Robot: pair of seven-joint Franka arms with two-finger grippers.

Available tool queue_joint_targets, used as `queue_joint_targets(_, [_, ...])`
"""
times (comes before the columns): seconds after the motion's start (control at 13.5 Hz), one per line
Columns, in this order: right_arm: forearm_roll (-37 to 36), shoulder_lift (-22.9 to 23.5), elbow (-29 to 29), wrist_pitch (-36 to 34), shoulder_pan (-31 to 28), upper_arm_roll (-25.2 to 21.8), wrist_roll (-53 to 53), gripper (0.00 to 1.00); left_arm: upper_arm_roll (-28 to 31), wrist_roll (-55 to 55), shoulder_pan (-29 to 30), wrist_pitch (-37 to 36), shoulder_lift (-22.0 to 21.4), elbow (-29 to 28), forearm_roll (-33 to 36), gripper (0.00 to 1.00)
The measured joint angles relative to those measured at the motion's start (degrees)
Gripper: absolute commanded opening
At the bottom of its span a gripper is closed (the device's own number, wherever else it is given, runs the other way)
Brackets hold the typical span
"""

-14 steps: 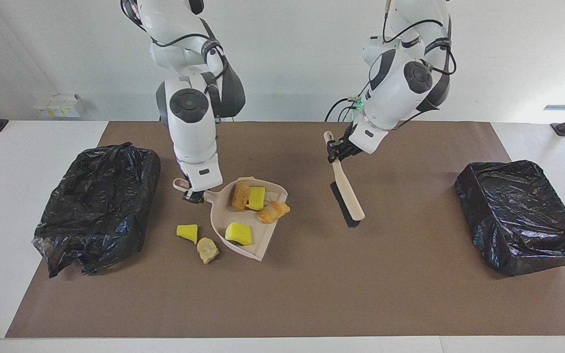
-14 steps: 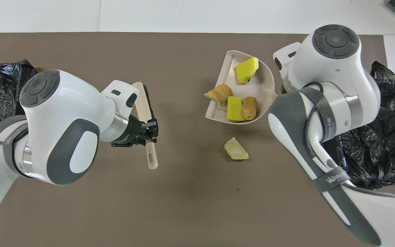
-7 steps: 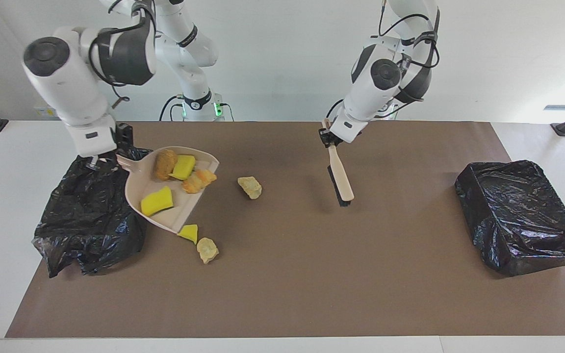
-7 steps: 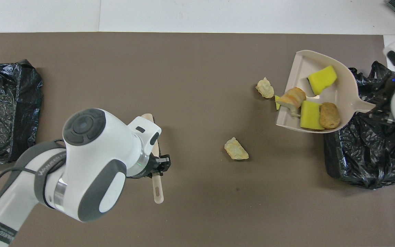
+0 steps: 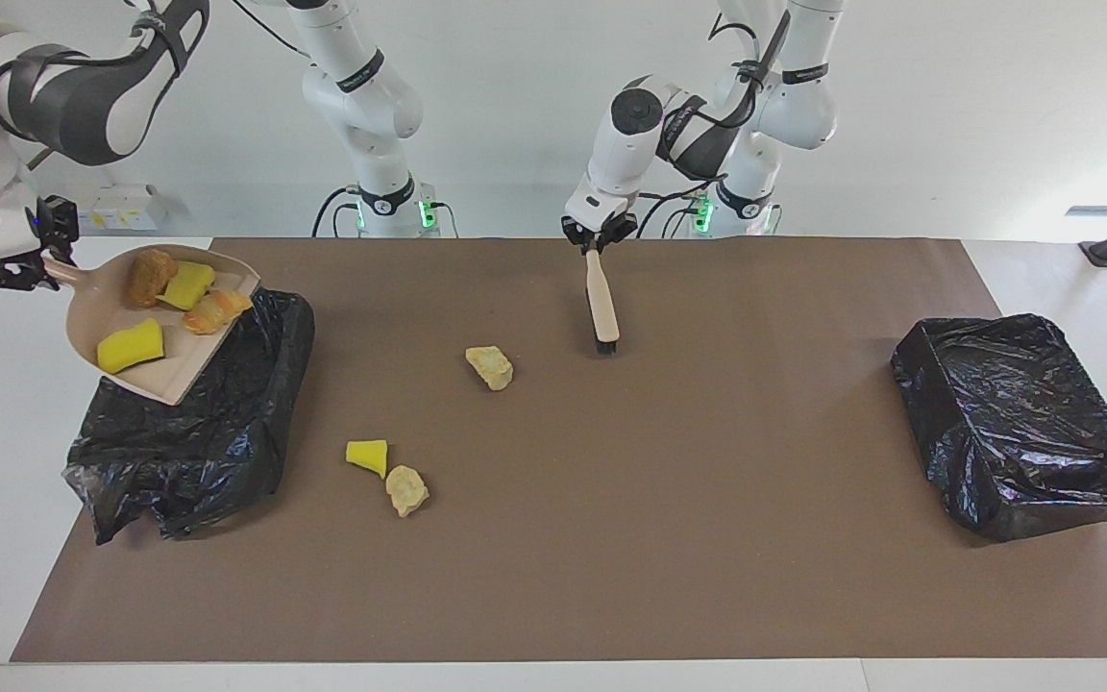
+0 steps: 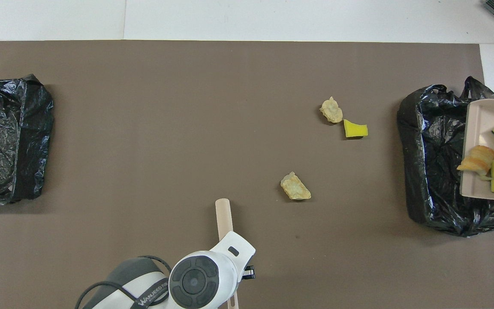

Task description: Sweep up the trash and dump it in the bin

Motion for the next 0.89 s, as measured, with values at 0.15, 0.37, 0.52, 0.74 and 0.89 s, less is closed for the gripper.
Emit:
queue_joint_targets(0.15, [-6.07,0.31,-3.44,6.14,1.19,0.24,0.01,0.00,-1.33,-1.79,-1.39,5.82,-1.34,-4.84,0.00,0.00])
queue_joint_targets(0.37, [-12.02,0.94,-5.80,11.93,2.68,0.31,0.99,0.00,-1.76,-2.66,-1.64,8.85,-1.71,-6.86,0.00,1.00])
queue_joint_targets(0.52, [-13.50,0.95,-7.57,14.01,2.71,0.29,1.11,0.00,-1.27,-3.01,0.27,7.91,-1.80,-5.65,0.00,1.00])
queue_joint_targets(0.74, [-18.49,0.82,-11.11,18.67,2.57,0.23,1.25,0.00,-0.81,5.19,13.12,-3.67,-0.37,4.41,0.29,1.00])
queue_joint_targets(0.89, [-20.72,0.67,-11.77,19.37,3.21,0.31,1.47,0.00,-0.38,12.32,22.09,-6.94,3.26,10.67,1.28,1.00])
